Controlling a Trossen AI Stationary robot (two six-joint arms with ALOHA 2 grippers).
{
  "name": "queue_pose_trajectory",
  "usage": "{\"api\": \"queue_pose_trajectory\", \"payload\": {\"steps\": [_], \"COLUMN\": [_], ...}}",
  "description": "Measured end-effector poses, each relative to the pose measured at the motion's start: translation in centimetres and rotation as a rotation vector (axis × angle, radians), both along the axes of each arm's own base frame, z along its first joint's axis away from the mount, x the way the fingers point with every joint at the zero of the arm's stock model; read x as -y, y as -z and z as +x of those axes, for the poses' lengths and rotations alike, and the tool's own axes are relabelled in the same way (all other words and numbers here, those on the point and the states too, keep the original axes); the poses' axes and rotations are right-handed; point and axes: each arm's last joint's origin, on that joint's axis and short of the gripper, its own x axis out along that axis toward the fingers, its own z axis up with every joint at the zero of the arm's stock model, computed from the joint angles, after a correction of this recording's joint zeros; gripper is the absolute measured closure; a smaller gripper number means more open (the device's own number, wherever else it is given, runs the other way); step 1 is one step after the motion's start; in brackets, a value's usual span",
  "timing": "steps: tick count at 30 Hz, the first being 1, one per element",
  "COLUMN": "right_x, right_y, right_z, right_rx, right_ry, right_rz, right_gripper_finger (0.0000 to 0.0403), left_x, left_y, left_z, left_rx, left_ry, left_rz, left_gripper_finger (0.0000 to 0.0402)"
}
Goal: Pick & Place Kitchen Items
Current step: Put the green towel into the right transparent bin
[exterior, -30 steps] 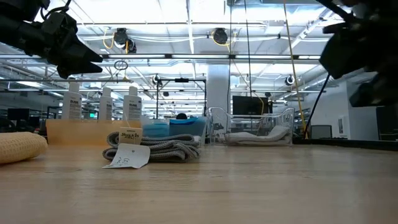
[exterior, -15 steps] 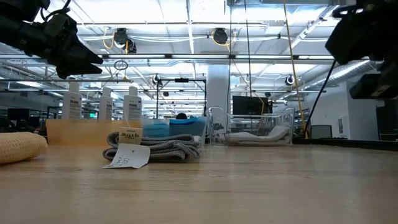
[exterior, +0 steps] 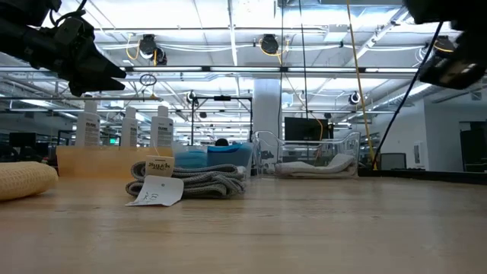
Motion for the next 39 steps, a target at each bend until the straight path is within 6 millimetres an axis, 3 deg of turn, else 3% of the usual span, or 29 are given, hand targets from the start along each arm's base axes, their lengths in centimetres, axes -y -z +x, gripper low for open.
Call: {"api": "queue_pose_trajectory", "payload": {"steps": [4,10,16,22,28,39], "right_x": [0.4,-0.4,-1.0,0.1,1.7,4.4], "right_y": [-0.3,0.0,1.5,4.7,7.6,8.2], "right_z": [0.2,-0.6,-1.1,-2.4,-3.1,-1.2], "right_rx": [0.053,-0.039,-0.068,-0.185,-0.174,0.033], "right_ry": [0.03,-0.074,-0.15,-0.087,-0.043,0.007], "right_rz": [-0.038,0.026,-0.021,-0.06,-0.065,-0.225], "right_gripper_finger": [0.0402,0.0402,0.0403,0.0403,0.0403,0.0403], "left_x": [0.0,0.0,0.0,0.0,0.0,0.0], "left_y": [0.0,0.0,0.0,0.0,0.0,0.0], "left_z": [0.0,0.0,0.0,0.0,0.0,0.0], "left_rx": [0.001,-0.001,0.001,0.002,0.002,0.001], "left_ry": [-0.001,0.0,-0.001,-0.001,-0.002,-0.018], "left_rz": [-0.002,0.001,0.0,-0.002,-0.002,0.001], "left_gripper_finger": [0.0165,0.0165,0.0165,0.0165,0.0165,0.0165]}}
